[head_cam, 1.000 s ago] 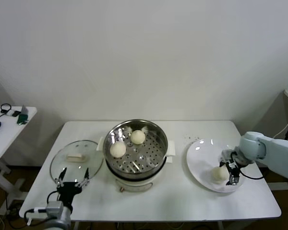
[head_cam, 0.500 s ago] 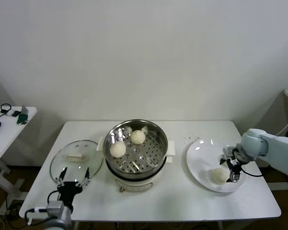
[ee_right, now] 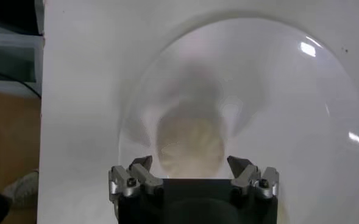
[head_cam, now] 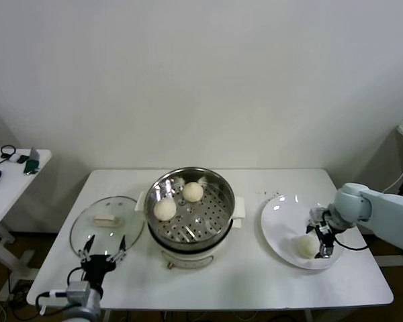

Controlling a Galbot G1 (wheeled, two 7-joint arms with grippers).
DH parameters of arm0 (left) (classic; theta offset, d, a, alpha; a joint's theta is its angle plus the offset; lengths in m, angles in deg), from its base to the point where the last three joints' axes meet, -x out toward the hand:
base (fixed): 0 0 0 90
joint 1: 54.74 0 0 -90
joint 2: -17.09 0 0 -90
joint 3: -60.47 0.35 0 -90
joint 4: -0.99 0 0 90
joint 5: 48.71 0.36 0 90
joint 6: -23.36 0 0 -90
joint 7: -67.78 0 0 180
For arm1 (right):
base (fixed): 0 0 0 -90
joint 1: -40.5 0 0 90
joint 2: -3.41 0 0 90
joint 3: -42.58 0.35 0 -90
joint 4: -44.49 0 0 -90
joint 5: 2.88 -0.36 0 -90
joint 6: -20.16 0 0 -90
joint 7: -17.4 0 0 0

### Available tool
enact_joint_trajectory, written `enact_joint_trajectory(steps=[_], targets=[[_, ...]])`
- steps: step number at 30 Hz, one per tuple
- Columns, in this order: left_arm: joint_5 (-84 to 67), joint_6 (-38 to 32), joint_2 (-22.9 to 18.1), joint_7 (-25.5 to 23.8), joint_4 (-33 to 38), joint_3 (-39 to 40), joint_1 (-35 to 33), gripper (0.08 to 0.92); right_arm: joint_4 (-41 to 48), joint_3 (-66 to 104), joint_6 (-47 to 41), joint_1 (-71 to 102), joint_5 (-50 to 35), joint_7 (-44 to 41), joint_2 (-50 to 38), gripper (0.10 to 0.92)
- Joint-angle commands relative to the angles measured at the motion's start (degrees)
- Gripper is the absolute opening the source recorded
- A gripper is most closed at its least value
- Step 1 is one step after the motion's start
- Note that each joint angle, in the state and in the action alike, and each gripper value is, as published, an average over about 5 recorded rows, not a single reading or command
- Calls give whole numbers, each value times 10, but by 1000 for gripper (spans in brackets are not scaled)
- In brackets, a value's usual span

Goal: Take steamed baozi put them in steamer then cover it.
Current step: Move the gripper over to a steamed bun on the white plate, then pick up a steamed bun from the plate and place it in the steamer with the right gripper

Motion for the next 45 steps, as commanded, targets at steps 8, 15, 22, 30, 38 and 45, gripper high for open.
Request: enact_joint_trajectory(steps=[8,15,22,30,38,45], targets=[[-1,1,0,-1,-2,0,1,823,18,7,-1,11,3,-1,15,767],[-1,0,-3,0,-2,1,1,823,24,4,3,3,1,-6,20,641],[0,0,-1,0,-1,-1,0,823,2,-89,49,-154,-28,-35,26,629],[2,-15,12,2,-8,-2,-11,823,-40,-244,214,-483,-76,-89,127,640],[2,-17,11,3,-2,-4,-11,823,-126,-150,296,-555,-41,-70,266,642],[3,-10,5,2,13,-8,-10,823,-173,-113,329,-506,-1,-34,372,636]])
